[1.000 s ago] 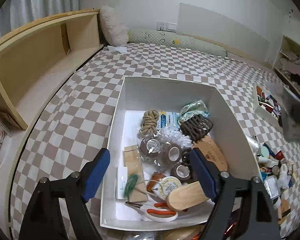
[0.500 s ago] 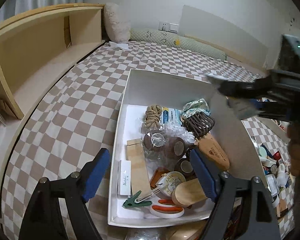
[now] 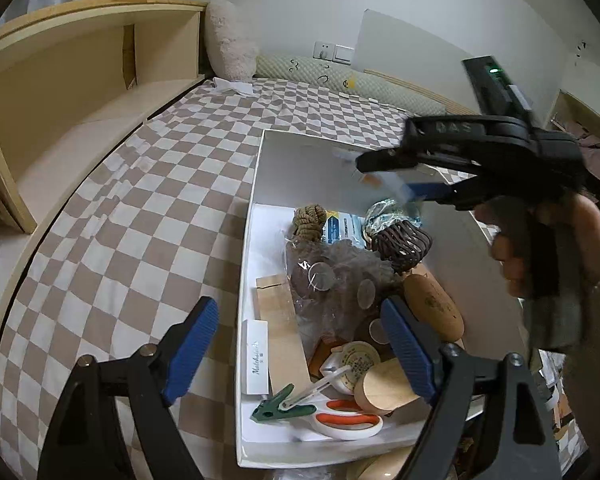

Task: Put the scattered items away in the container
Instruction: 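Open both tools to drop the green clip and white packet into the shoebox, then lift both open tools away from the shoebox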

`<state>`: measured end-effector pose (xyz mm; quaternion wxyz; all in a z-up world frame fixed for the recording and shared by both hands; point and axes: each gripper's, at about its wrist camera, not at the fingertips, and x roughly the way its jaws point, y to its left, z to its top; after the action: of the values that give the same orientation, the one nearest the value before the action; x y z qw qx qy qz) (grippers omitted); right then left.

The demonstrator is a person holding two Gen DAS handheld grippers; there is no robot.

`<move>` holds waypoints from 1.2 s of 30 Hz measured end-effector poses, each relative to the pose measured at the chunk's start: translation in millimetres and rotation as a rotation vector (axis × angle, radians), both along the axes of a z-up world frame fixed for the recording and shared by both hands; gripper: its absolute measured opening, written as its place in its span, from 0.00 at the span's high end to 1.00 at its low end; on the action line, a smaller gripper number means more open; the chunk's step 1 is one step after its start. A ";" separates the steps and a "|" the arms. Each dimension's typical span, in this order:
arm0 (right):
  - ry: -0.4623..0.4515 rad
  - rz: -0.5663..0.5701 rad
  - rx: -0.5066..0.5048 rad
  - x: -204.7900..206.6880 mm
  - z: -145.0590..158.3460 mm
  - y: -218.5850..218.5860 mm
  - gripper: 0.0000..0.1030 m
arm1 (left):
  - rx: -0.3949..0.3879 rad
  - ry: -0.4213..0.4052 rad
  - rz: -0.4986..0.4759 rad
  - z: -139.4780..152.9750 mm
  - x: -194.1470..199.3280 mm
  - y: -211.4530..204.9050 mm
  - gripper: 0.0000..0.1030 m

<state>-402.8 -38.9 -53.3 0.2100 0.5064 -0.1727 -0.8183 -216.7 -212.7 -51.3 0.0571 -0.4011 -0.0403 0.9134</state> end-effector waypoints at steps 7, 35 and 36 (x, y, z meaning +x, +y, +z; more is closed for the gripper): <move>-0.017 -0.043 -0.019 2.4 -5.6 13.8 0.00 | -0.003 -0.006 0.012 -4.0 -0.5 -2.6 0.05; 0.178 -0.005 0.028 91.0 83.0 39.6 0.00 | -0.050 0.023 0.047 41.1 41.2 21.5 0.00; 0.187 -0.001 0.028 95.3 87.1 41.0 0.00 | -0.050 0.024 0.048 42.3 43.2 22.0 0.00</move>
<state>-307.5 2.1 33.8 0.2176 0.4307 -0.1411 -0.8644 -173.5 -190.7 -9.0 0.0254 -0.3904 -0.0264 0.9199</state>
